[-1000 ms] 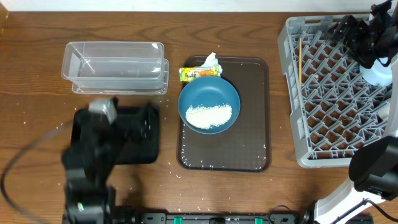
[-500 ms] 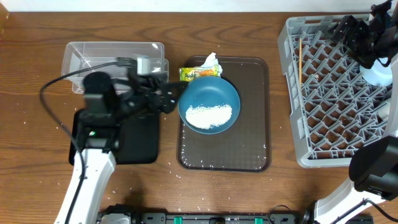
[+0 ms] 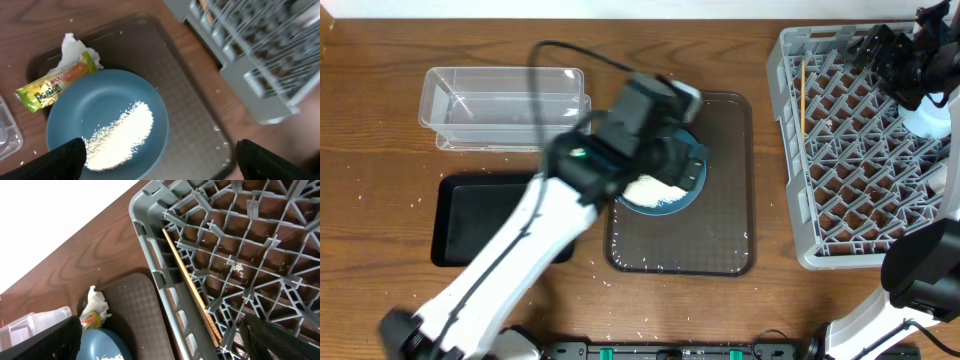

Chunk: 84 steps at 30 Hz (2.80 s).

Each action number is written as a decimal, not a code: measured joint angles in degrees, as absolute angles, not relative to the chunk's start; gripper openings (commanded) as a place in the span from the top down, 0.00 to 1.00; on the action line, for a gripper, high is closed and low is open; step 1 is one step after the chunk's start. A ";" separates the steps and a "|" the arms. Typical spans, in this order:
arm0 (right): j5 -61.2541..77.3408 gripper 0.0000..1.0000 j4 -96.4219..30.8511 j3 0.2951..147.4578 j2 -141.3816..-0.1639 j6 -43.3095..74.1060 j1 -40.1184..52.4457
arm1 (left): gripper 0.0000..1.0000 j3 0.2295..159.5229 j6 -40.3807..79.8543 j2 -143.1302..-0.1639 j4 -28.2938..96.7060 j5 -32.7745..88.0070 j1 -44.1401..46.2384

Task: Sort waste into correct bins and load items into the dishwasher rack
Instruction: 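Hold the blue plate rim with the left gripper and lift it off the tray, then carry the plate left and tip the rice onto the small black tray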

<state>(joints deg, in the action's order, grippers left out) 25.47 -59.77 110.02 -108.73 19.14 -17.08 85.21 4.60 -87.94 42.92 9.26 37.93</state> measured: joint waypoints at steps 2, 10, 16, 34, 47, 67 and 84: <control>25.47 0.01 -59.77 110.02 -108.73 19.14 -17.08 | 0.02 85.23 4.40 -91.55 43.11 7.25 39.81; 25.47 0.01 -59.77 110.02 -108.73 19.14 -17.08 | 0.02 85.21 4.38 -105.14 41.41 5.56 45.54; 25.47 0.01 -59.77 110.02 -108.73 19.14 -17.08 | 0.02 85.21 4.38 -109.14 39.35 5.58 48.86; 25.47 0.01 -59.77 110.02 -108.73 19.14 -17.08 | 0.39 85.21 4.05 -118.52 32.51 -3.31 49.54; 25.47 0.01 -59.77 110.02 -108.73 19.14 -17.08 | 0.78 85.21 6.59 -119.52 32.49 -6.94 49.52; 25.47 0.01 -59.77 110.02 -108.73 19.14 -17.08 | 0.94 85.21 14.20 -114.15 37.34 -9.80 49.52; 25.47 0.01 -59.77 110.02 -108.73 19.14 -17.08 | 0.94 85.21 26.50 -95.42 45.21 -8.73 40.66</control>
